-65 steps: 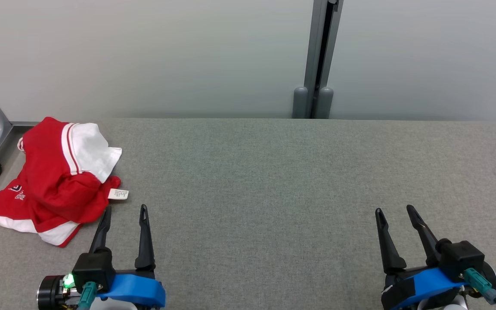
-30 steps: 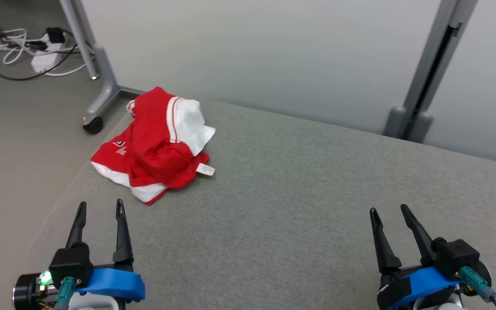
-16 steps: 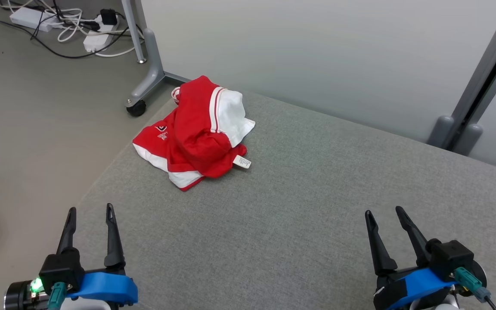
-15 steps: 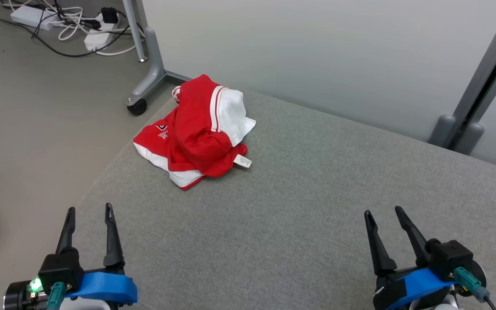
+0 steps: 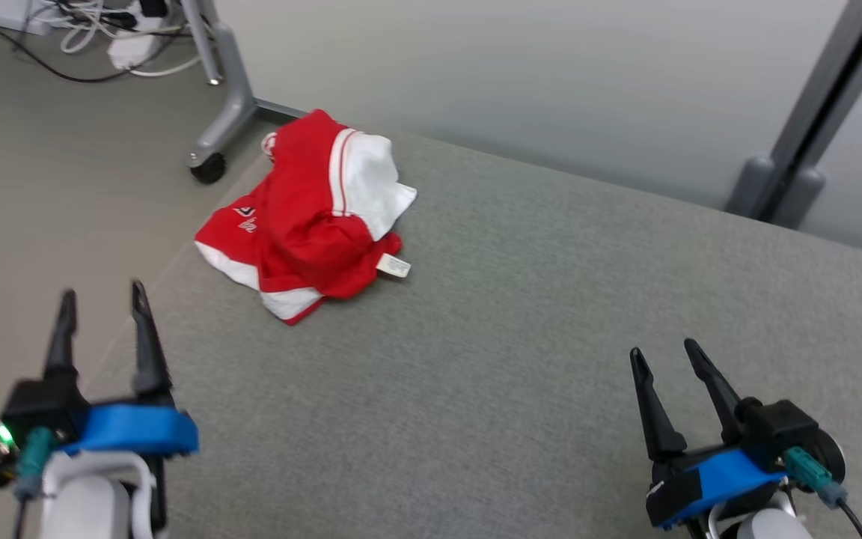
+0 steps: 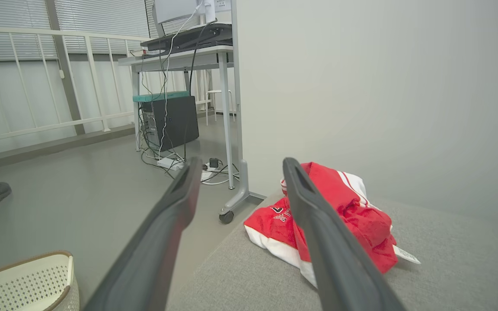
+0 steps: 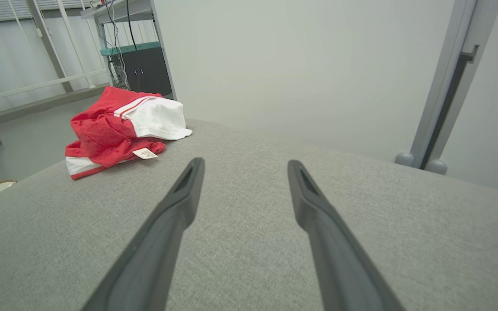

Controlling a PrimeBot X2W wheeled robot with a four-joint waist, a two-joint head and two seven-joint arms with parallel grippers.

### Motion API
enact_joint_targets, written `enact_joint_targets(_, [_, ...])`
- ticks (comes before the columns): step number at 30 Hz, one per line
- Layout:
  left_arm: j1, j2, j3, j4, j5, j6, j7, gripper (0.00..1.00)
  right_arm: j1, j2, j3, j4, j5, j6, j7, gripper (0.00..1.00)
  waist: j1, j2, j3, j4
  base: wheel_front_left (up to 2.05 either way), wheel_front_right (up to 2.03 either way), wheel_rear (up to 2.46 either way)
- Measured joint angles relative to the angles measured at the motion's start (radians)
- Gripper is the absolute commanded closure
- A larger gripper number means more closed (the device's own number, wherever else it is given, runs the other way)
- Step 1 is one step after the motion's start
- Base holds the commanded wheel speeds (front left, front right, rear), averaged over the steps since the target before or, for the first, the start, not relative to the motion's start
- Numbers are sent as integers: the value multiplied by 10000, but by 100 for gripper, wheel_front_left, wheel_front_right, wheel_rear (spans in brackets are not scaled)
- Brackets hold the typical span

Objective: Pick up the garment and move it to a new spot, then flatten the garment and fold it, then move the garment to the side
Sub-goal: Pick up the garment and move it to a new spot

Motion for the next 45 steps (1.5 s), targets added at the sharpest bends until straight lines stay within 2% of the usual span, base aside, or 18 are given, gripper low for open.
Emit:
enact_joint_targets(9, [-2540,953,669,568,-506,-435,-2,0,-725,-4,-299,-466,-656,12,21,0,2,0,1337,-1302,0,0,0])
enact_joint_targets(16, [-4483,2027,932,1615,-652,-849,209,0,-1151,-10,-575,-1404,-1068,12,199,0,3,0,2564,-2351,0,0,0])
enact_joint_targets(22, [-5815,2711,911,2878,-794,-1175,543,0,-1189,-10,-869,-2359,-1264,12,435,0,2,0,3318,-2848,0,0,0])
enact_joint_targets(31, [-6726,2892,499,5175,-1112,-1482,1530,0,-1368,-12,-1137,-3162,-1446,12,736,0,0,0,3987,-3105,0,0,0])
enact_joint_targets(38, [-6796,2449,249,6874,-1743,-1651,1877,0,-1461,-8,-1135,-3310,-1478,12,848,0,0,0,4077,-3103,0,0,0])
enact_joint_targets(44, [-6726,2261,-104,7678,-2188,-1676,2000,0,-1566,-6,-988,-3356,-1473,12,865,0,-1,0,4003,-3218,0,0,0])
enact_joint_targets(45, [-6724,2243,-184,7768,-2253,-1699,2002,30,-1566,-8,-982,-3354,-1473,12,865,0,-1,0,3984,-3237,0,0,0])
